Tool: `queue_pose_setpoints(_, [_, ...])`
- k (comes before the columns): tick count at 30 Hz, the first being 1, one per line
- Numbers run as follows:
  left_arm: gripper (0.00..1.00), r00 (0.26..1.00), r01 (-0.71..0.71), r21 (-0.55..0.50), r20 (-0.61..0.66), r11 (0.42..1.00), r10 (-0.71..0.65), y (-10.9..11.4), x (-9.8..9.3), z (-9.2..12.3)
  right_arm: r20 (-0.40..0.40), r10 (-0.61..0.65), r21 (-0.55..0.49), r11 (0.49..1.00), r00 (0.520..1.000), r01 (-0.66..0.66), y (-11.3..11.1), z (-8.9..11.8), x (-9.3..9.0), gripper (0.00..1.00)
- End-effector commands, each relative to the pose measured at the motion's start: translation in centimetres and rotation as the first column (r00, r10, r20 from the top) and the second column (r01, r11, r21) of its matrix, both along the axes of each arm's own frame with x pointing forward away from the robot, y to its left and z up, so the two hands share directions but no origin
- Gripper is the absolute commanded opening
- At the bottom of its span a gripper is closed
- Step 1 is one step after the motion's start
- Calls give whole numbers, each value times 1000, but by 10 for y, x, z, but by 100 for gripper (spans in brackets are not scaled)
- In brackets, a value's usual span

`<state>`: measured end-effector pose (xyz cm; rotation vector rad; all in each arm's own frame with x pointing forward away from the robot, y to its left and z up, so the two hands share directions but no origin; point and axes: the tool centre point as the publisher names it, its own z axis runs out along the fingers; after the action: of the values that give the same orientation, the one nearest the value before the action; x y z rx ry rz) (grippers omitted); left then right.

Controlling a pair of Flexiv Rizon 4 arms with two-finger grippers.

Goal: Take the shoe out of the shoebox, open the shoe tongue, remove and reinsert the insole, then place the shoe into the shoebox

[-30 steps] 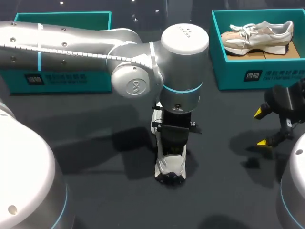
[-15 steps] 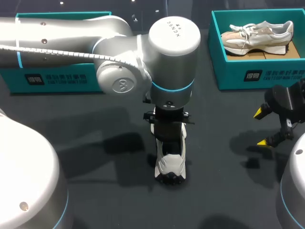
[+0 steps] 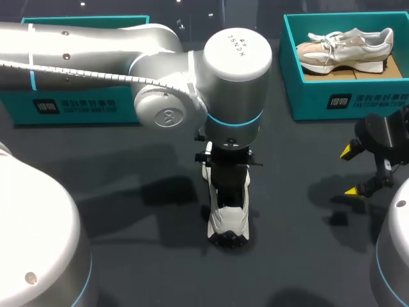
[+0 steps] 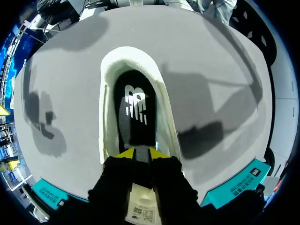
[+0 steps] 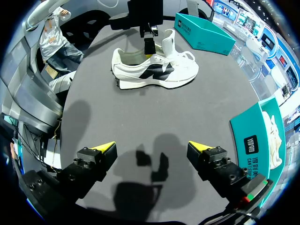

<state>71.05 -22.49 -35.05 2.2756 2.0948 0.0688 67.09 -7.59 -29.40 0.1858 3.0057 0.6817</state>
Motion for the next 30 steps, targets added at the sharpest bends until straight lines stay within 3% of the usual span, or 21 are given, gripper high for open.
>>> queue_pose_setpoints(1, [43,1000,1,0,0,1000,-1,0,-2,1,3,-2,-3,1000,1000,2,0,0,-2,100])
queue_pose_setpoints(2, [48,1000,1,-1,0,1000,-1,0,-2,1,3,-2,-3,1000,1000,2,0,0,-2,100])
queue_pose_setpoints(3, [61,1000,0,-2,-1,1000,0,0,-2,1,3,-2,-3,1000,1000,2,0,0,-2,100])
queue_pose_setpoints(5, [76,1000,-3,-3,-2,1000,3,0,-1,0,3,-2,-3,1000,1000,2,0,0,-2,100])
queue_pose_setpoints(12, [100,1000,-16,-13,-16,1000,15,2,6,2,3,-2,-3,1000,1000,2,0,0,-2,100])
queue_pose_setpoints(26, [100,998,-22,-56,-66,998,19,0,22,10,3,-2,-3,1000,1000,2,0,0,-2,100])
queue_pose_setpoints(30, [95,997,-31,-64,-70,997,27,0,31,16,3,-2,-3,1000,1000,2,0,0,-2,100])
